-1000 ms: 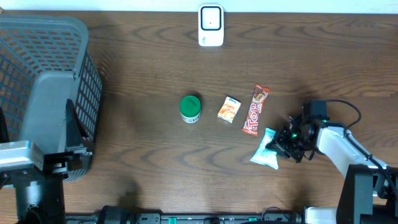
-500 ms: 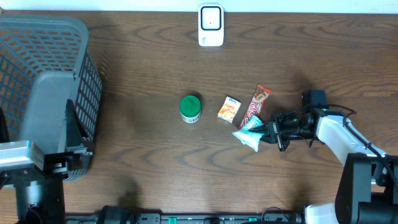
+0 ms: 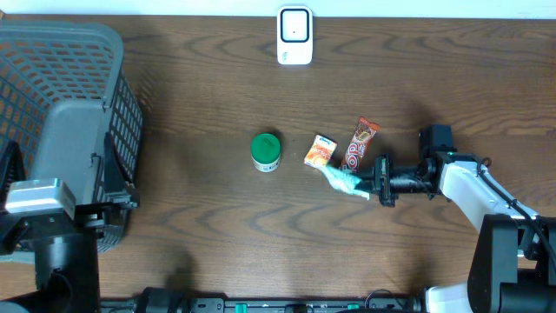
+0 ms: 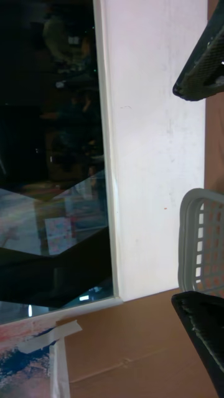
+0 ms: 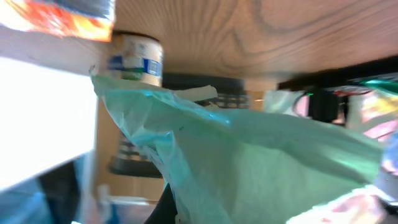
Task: Scan the item barcode
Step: 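Grasp the mint-green wipes pack with the right gripper, then lift the wipes pack and hold it over the white scanner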
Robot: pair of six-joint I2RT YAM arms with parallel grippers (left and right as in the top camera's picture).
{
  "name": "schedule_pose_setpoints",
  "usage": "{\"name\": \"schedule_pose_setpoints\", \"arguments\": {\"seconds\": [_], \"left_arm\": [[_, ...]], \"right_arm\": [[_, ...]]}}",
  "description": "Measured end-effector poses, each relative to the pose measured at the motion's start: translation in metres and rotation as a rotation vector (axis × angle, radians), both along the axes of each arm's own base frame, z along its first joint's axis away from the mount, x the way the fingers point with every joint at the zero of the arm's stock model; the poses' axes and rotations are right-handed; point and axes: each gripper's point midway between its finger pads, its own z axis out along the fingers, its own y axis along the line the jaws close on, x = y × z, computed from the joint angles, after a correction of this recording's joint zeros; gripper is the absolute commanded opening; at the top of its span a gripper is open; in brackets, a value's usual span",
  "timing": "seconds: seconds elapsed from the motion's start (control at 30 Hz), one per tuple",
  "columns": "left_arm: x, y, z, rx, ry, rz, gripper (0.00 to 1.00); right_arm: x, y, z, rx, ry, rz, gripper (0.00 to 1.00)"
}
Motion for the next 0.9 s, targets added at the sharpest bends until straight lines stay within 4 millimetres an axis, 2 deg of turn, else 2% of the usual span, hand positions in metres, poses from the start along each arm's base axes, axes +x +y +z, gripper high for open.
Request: {"name": "schedule_pose_setpoints", "arguments": {"seconds": [0.17,0.3,0.43,0.57,0.63,0.7,0.77,0.83,0.9], "left_arm": [[0.002,0.000,-0.001,0.001,0.006,0.000,0.98],[0.002,0.000,-0.001,-0.018,0.005,-0.004,0.98],[0.004,0.000,-0.003,-0.073,0.000,-0.014,0.98],[0.001,0.000,0.018,-0.120,-0.097,-0.025,0.98],[-0.003,0.000,0.030,-0.153,-0.149,-0.035,0.98],[-0.006,0.001,0.038,-0.193,-0.193,-0.048,0.98],[-0.012,0.001,0.053,-0.226,-0.263,-0.064,0.98],[-0.026,0.001,0.080,-0.265,-0.392,-0.103,0.98],[-0.030,-0.002,0.087,-0.275,-0.424,-0.127,0.98]], "right_arm": [[0.025,0.000,0.004,0.017,0.069,-0.101,0.01],[0.027,0.001,0.005,0.028,0.130,-0.131,0.01],[0.023,0.008,0.007,0.036,0.113,-0.097,0.02],[0.018,0.030,0.013,0.050,-0.011,0.006,0.02],[0.022,0.040,0.018,0.061,-0.116,0.051,0.02],[0.039,0.053,0.034,0.082,-0.353,0.101,0.02],[0.063,0.066,0.062,0.102,-0.675,0.129,0.02],[0.081,0.079,0.101,0.111,-1.033,0.141,0.02],[0.087,0.087,0.129,0.099,-1.311,0.143,0.02]]}}
